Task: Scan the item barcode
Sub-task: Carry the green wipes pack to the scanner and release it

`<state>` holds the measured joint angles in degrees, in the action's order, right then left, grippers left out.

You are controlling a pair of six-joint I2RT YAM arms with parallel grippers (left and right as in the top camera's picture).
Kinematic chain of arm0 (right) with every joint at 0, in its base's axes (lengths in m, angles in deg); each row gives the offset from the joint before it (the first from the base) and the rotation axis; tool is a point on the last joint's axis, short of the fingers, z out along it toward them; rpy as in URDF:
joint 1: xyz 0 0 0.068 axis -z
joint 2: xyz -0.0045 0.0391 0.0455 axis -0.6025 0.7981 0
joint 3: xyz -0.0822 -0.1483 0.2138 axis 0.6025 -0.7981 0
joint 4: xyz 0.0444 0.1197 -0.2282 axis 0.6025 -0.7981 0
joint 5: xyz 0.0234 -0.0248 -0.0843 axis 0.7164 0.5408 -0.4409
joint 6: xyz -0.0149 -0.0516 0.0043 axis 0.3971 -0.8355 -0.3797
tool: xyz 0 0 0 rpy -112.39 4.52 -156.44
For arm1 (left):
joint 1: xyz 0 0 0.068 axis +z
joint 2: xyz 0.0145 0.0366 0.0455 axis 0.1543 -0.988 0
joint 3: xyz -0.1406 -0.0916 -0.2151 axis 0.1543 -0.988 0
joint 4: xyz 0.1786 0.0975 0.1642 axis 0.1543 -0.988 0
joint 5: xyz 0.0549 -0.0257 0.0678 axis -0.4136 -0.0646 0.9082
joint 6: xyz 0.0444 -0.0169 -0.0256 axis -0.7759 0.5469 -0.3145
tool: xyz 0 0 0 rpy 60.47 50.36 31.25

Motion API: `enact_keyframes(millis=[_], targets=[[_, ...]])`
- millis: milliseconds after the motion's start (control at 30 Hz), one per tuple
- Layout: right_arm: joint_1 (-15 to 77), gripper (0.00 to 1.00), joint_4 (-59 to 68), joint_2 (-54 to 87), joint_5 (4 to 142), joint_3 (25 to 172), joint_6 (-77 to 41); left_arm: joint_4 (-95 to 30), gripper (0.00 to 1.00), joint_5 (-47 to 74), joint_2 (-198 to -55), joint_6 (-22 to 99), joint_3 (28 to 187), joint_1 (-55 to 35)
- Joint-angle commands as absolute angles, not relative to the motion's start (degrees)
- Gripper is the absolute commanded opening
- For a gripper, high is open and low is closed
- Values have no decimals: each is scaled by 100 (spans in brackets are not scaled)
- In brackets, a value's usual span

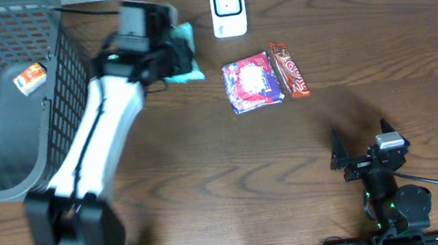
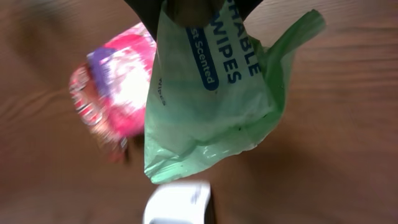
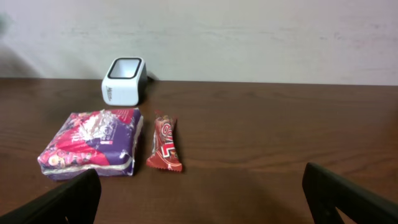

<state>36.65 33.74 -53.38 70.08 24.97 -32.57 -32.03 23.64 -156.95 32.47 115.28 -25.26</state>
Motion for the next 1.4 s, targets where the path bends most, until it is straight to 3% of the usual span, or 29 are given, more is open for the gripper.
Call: enact_keyframes(millis=[0, 133, 333, 933, 1367], targets=[[3625, 99, 3363, -5368, 6982, 2477, -3299, -3162, 7, 2407, -16276, 3161, 11517, -2766], [3625, 99, 3363, -5368, 6982, 2477, -3299, -2982, 8, 2458, -16951, 3183, 11517, -3000], [3625, 99, 3363, -5368, 6982, 2477, -3299, -2950, 7, 3603, -17452, 3723, 11517, -3160], [3625, 99, 3363, -5368, 6982, 2477, -3299, -2394, 7, 3601, -17546, 4206, 11517, -3640], [3625, 99, 3363, -5368, 6982, 2477, -3299, -1809, 8, 3481, -17555, 2980, 11519, -3787]])
